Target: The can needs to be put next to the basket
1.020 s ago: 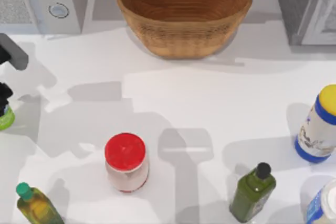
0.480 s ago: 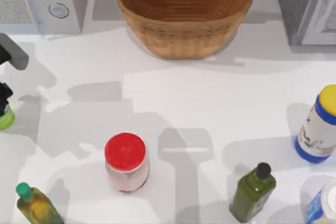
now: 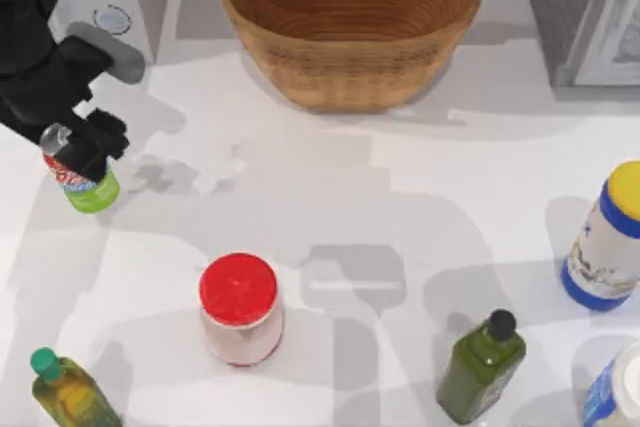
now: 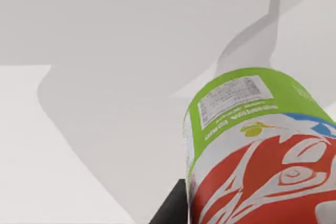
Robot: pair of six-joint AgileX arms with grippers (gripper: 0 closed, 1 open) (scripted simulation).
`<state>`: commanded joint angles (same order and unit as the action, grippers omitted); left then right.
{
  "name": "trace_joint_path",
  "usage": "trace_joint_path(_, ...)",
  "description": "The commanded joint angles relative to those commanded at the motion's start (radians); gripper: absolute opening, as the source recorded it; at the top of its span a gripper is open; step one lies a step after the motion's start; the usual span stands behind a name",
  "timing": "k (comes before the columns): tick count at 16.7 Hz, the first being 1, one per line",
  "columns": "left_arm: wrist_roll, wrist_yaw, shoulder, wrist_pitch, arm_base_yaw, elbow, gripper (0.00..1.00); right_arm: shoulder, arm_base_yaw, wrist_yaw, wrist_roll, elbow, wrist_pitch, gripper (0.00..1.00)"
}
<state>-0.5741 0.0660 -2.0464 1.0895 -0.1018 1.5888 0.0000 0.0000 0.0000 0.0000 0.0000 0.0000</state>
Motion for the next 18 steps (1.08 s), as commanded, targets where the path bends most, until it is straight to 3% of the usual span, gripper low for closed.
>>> trace_joint_path(9, 0.742, 0.075, -0.278, 0.252, -0.423, 0.328, 0.00, 0.000, 0.000, 0.000, 0.000, 0.000, 0.000, 1.00)
trace_joint_path(14, 1.101, 0.033, -0.413, 0.327, -0.608, 0.557, 0.00, 0.000, 0.000, 0.000, 0.000, 0.000, 0.000, 1.00)
trace_joint_path(18, 1.303, -0.030, -0.456, 0.335, -0.696, 0.715, 0.00, 0.000, 0.000, 0.000, 0.000, 0.000, 0.000, 1.00)
